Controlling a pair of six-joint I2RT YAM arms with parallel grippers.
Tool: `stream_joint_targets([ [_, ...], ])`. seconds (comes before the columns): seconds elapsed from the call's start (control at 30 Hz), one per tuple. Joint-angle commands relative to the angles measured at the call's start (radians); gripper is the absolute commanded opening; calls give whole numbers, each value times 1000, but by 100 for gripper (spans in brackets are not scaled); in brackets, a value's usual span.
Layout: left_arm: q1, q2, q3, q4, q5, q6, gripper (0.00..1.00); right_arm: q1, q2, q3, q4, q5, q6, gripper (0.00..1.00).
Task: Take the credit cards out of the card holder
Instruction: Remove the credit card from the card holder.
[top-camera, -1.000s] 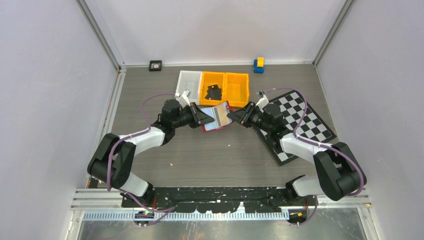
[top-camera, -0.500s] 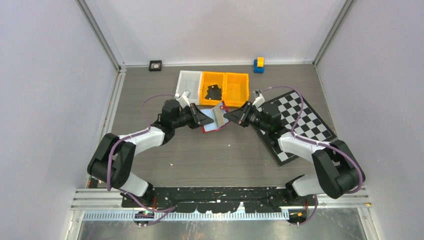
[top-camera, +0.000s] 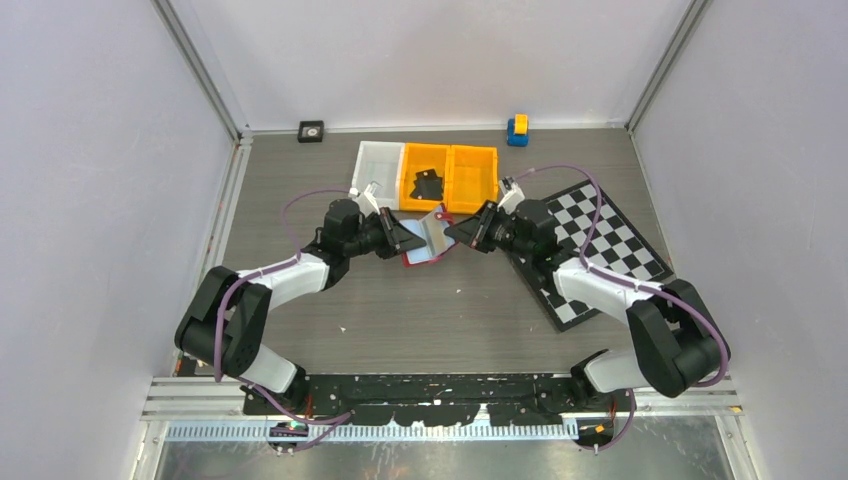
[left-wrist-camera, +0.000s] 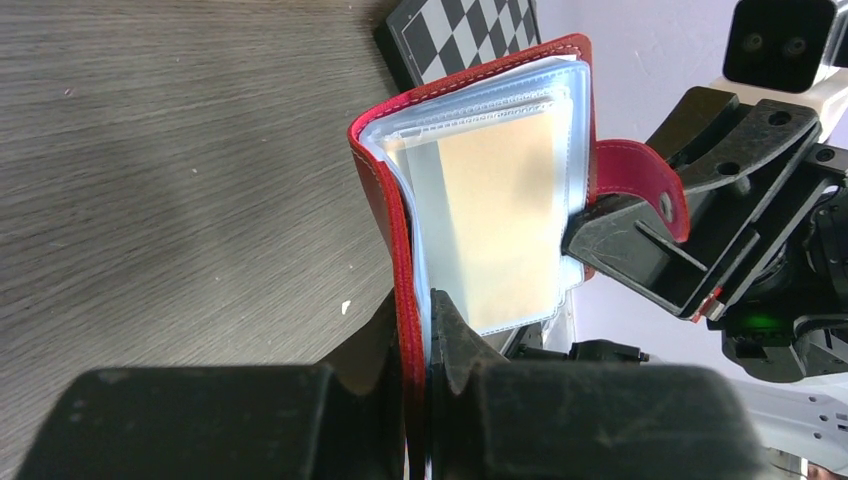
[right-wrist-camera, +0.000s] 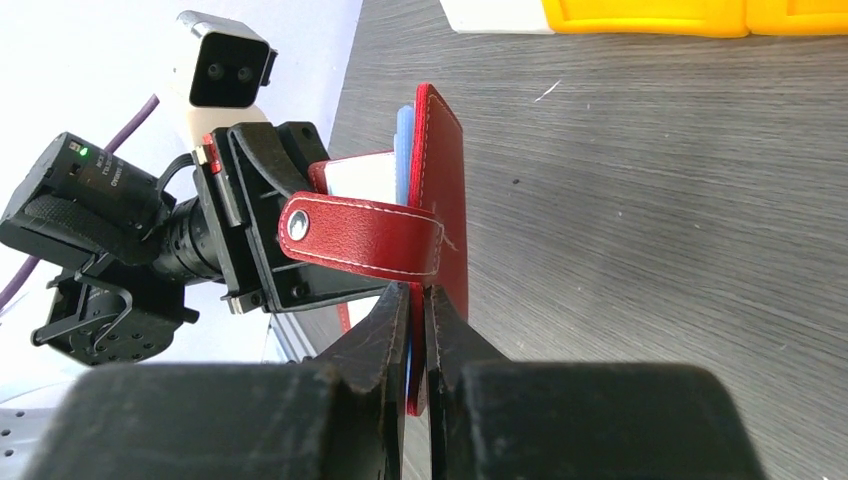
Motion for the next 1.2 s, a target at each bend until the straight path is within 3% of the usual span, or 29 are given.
stream_joint_targets([
  [0.0, 1, -27, 43, 52, 22, 15, 2, 27, 29, 45, 49, -57, -14, 5],
  [0.1, 1, -22, 43, 52, 20, 15, 2, 51, 43, 50, 98, -98, -6, 2],
  [0.4, 1, -33, 44, 31, 7, 29, 2, 65, 60, 101, -83, 7, -72, 1],
  [0.53, 1, -39, 46, 26, 5, 34, 2, 68, 73, 126, -154, 45, -99, 8],
  [0.63, 1, -44, 47, 11, -3, 42, 2, 71, 76, 136, -189, 59, -111, 18],
  [1.17, 1, -14, 64, -13, -3, 48, 2, 79, 88, 127, -122, -3, -88, 59],
])
